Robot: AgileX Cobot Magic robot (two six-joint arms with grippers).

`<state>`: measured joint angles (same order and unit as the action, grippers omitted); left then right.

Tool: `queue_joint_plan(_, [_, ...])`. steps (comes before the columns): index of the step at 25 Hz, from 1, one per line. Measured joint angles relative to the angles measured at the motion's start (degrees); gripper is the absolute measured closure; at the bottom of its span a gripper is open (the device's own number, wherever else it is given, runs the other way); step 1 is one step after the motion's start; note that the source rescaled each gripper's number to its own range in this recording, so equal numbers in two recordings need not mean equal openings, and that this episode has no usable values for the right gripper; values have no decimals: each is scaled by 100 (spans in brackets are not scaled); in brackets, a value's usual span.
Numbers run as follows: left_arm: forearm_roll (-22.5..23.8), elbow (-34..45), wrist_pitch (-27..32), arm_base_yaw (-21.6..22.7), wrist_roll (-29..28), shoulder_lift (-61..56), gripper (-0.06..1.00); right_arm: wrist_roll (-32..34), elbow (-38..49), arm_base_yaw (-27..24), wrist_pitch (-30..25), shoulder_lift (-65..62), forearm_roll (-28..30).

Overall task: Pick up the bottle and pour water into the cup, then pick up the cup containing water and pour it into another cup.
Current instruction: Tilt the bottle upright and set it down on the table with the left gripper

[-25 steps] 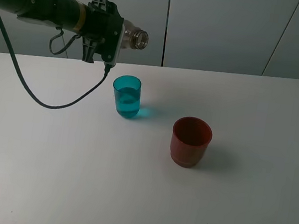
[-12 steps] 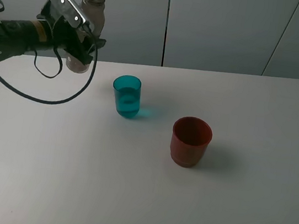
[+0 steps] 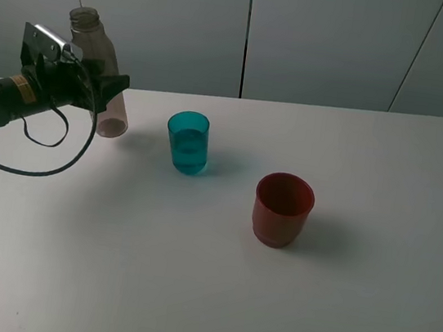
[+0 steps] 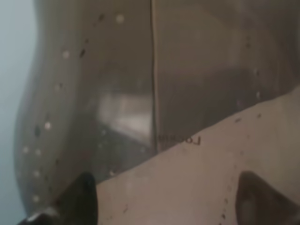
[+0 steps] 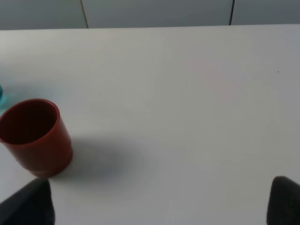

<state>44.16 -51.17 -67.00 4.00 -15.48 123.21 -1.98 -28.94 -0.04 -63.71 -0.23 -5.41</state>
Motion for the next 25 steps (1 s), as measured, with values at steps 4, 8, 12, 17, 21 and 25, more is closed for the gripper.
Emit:
queue_joint_plan(4, [11,0,-135,0,309,285,92,0,0,0,0,0,0])
queue_joint_plan(8, [-3,0,-231,0,385,461,92,0,0,0,0,0,0])
queue_joint_plan(12, [-14,0,-269,0,407,489,92,0,0,0,0,0,0])
queue_joint_plan(17, [-14,0,-281,0,407,489,92,0,0,0,0,0,0])
queue_joint_plan(21, [-14,0,-281,0,395,489,87,0,0,0,0,0,0])
queue_joint_plan(25, [97,0,-255,0,395,489,70,0,0,0,0,0,0])
